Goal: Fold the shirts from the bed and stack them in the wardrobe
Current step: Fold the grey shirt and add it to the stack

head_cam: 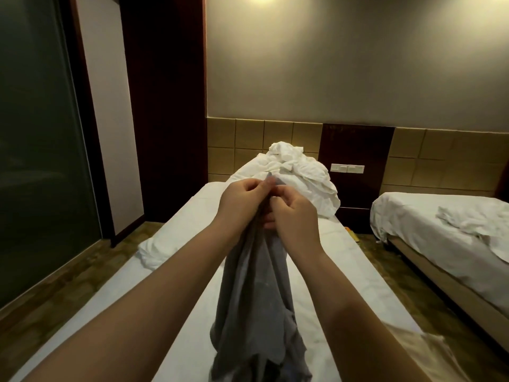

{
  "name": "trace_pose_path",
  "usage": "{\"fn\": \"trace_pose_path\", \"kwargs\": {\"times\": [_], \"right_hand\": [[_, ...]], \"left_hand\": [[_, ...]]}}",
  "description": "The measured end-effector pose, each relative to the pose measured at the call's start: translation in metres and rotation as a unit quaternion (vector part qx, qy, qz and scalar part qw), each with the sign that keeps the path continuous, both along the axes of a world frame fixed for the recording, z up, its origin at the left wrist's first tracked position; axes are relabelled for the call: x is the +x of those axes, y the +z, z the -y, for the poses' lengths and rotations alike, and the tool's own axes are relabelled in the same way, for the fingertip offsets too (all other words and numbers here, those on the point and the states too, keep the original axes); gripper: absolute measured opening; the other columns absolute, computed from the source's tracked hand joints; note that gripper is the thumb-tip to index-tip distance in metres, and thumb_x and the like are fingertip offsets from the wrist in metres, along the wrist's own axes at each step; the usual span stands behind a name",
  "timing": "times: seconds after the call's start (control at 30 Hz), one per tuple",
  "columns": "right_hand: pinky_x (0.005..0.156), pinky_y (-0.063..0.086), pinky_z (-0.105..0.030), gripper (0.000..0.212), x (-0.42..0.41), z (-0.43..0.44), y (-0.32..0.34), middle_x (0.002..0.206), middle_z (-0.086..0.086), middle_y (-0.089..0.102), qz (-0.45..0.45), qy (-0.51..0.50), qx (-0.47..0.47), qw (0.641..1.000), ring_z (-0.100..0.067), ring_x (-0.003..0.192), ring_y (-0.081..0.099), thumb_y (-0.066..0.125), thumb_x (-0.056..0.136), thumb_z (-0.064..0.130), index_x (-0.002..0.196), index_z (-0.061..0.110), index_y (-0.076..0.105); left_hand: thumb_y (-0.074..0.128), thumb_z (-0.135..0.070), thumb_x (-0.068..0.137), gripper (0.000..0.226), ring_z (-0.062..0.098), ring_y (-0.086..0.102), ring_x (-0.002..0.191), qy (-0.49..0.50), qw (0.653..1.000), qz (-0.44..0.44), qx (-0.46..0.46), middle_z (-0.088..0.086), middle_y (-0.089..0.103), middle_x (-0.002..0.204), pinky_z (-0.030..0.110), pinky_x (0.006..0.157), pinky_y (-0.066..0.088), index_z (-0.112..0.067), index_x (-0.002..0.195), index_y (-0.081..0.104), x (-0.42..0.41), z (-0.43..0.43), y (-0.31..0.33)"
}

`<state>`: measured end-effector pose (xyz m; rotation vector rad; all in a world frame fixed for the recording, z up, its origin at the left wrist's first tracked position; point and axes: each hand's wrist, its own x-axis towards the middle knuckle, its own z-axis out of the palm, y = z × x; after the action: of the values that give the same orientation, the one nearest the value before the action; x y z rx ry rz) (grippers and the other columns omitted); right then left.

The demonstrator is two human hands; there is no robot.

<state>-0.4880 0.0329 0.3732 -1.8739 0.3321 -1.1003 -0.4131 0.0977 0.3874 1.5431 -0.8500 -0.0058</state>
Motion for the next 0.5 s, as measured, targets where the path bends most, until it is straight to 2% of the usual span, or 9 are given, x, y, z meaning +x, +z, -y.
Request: {"fn": "trace_pose_path", "kwargs": {"times": [0.1,0.13,0.2,0.23,0.3,0.37,0.43,0.5], "right_hand": [[0.068,0.057,-0.026,0.029,-0.002,0.008,0.006,0.080,-0.002,0.067,0.020,0.049,0.071,0.996,-0.014,0.070,0.066,0.044,0.092,0.004,0.084,0.024,0.063],[0.072,0.056,-0.027,0.028,-0.002,0.013,0.008,0.080,-0.001,0.067,0.025,0.037,0.055,0.997,-0.015,0.075,0.066,0.047,0.090,0.005,0.082,0.026,0.063],[0.081,0.051,-0.024,0.011,-0.002,0.021,0.012,0.094,0.002,0.066,0.016,-0.024,-0.042,0.999,-0.015,0.091,0.062,0.057,0.089,0.015,0.092,0.025,0.062],[0.084,0.048,-0.022,0.014,-0.002,0.024,0.015,0.103,0.002,0.063,0.008,-0.056,-0.092,0.994,-0.014,0.098,0.058,0.062,0.087,0.021,0.101,0.022,0.060],[0.092,0.039,-0.025,0.039,-0.002,0.032,0.022,0.120,0.002,0.056,-0.012,-0.077,-0.170,0.982,-0.014,0.113,0.048,0.066,0.084,0.035,0.118,0.021,0.054],[0.097,0.037,-0.032,0.048,-0.001,0.042,0.033,0.124,0.003,0.055,-0.065,-0.051,-0.217,0.973,-0.016,0.117,0.046,0.063,0.084,0.046,0.124,0.023,0.051],[0.083,0.044,-0.027,0.034,-0.001,0.048,0.042,0.101,0.005,0.063,-0.108,0.011,-0.218,0.970,-0.015,0.099,0.056,0.058,0.087,0.047,0.109,0.021,0.059],[0.068,0.041,-0.022,0.030,0.001,0.050,0.048,0.083,0.005,0.061,-0.110,0.042,-0.222,0.968,-0.010,0.080,0.055,0.056,0.090,0.042,0.096,0.014,0.062]], "left_hand": [[0.061,-0.025,0.089,0.011,0.014,0.065,0.084,-0.051,0.999,0.002,-0.007,-0.002,0.070,0.083,0.028,0.079,0.054,-0.021,0.090,0.070,0.004,-0.002,0.001],[0.059,-0.021,0.091,0.011,0.012,0.064,0.083,-0.048,0.999,0.009,-0.010,-0.005,0.069,0.082,0.027,0.079,0.053,-0.024,0.087,0.070,0.005,-0.002,0.003],[0.055,-0.020,0.093,0.018,0.009,0.062,0.083,-0.036,0.999,0.020,-0.002,-0.010,0.066,0.080,0.024,0.077,0.052,-0.029,0.084,0.067,0.009,-0.002,0.007],[0.054,-0.020,0.094,0.019,0.008,0.061,0.082,-0.041,0.999,0.024,0.001,-0.011,0.065,0.079,0.022,0.076,0.052,-0.029,0.082,0.067,0.010,-0.003,0.009],[0.053,-0.018,0.094,0.020,0.004,0.061,0.077,-0.076,0.997,0.029,0.001,-0.012,0.066,0.076,0.019,0.074,0.051,-0.027,0.083,0.068,0.012,-0.007,0.015],[0.053,-0.015,0.094,0.018,0.003,0.061,0.076,-0.111,0.993,0.034,-0.001,-0.009,0.065,0.078,0.019,0.074,0.050,-0.021,0.086,0.068,0.014,-0.010,0.021],[0.052,-0.015,0.094,0.018,0.005,0.060,0.079,-0.121,0.992,0.044,0.007,-0.005,0.065,0.082,0.022,0.077,0.050,-0.019,0.088,0.067,0.016,-0.013,0.027],[0.052,-0.017,0.094,0.016,0.005,0.061,0.081,-0.121,0.991,0.057,0.015,-0.005,0.064,0.084,0.022,0.077,0.051,-0.020,0.090,0.067,0.018,-0.015,0.032]]}}
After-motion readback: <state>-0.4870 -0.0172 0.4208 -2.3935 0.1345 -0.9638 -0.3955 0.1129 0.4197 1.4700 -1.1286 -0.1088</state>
